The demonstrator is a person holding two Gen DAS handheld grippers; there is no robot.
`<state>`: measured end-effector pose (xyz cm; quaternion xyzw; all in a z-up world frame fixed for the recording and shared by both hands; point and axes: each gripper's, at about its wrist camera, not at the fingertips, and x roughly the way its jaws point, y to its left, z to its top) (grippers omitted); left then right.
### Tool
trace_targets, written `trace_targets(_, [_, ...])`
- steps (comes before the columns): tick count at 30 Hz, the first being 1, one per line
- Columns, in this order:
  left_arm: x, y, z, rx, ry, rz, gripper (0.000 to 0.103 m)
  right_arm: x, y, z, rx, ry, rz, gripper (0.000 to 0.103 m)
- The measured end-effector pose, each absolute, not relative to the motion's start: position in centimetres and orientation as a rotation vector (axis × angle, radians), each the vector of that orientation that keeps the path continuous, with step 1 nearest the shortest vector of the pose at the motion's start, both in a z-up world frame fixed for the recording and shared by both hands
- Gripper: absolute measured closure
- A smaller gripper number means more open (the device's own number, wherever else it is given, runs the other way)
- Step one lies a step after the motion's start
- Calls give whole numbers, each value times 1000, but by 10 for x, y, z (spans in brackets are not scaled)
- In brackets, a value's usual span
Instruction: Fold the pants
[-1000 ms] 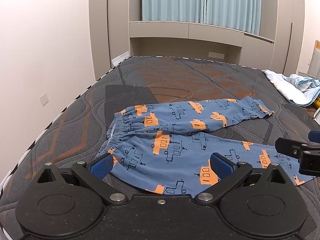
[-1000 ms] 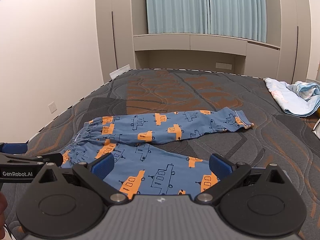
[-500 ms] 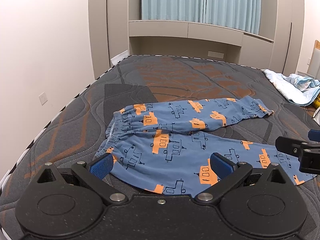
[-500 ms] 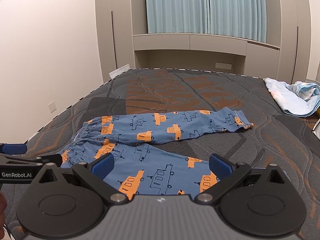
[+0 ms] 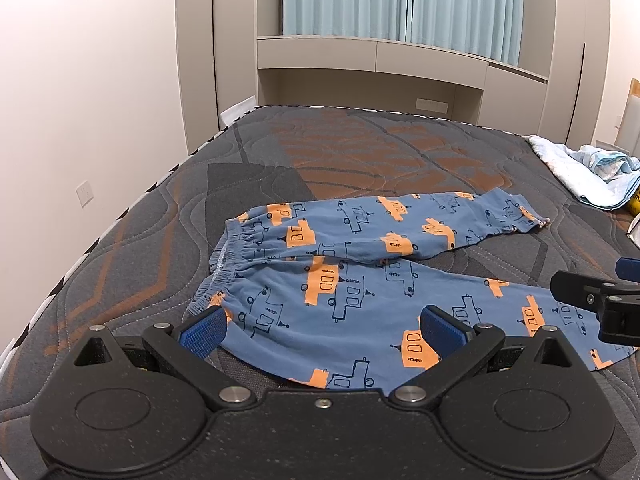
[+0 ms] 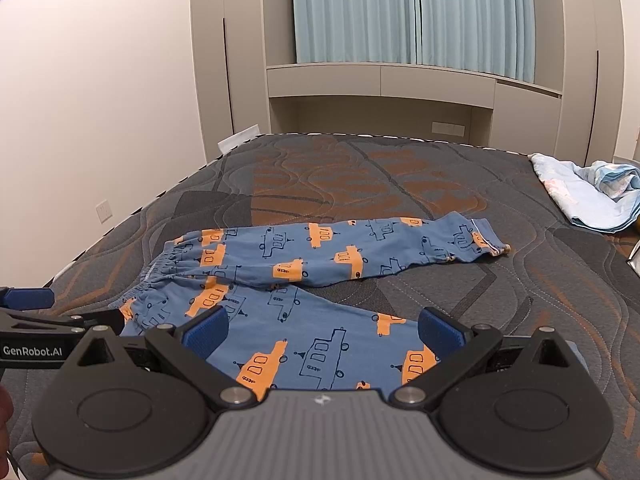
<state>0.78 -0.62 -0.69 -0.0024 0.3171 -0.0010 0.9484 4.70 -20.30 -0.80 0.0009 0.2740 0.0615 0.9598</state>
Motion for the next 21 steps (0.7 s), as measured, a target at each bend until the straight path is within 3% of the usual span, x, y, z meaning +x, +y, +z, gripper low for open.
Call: trace_targets(21, [16, 11, -4, -68, 664, -58, 0, 48, -204, -1, -23, 545, 153, 0])
